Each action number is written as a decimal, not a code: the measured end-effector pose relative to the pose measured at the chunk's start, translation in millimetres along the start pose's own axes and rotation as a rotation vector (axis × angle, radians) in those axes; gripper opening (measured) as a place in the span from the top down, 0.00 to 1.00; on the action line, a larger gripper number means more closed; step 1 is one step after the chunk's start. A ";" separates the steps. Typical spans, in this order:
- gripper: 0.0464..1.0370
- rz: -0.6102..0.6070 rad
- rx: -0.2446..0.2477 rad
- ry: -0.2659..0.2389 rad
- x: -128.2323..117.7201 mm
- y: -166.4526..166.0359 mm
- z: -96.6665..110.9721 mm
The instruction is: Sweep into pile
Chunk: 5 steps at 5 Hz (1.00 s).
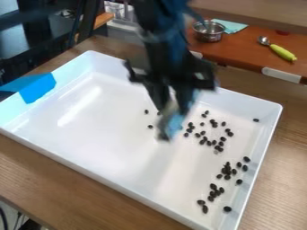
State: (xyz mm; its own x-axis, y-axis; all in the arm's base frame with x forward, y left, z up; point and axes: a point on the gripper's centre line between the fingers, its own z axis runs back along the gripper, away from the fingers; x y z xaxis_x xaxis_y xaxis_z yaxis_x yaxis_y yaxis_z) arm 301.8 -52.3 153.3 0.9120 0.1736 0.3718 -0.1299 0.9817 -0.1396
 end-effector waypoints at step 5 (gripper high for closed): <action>0.71 -0.069 0.145 -0.123 31.6 101.4 -59.4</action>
State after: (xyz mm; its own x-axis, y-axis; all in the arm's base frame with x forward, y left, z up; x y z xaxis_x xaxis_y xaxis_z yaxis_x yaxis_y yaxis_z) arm 340.5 48.1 96.4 0.8675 0.1046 0.4863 -0.1312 0.9911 0.0208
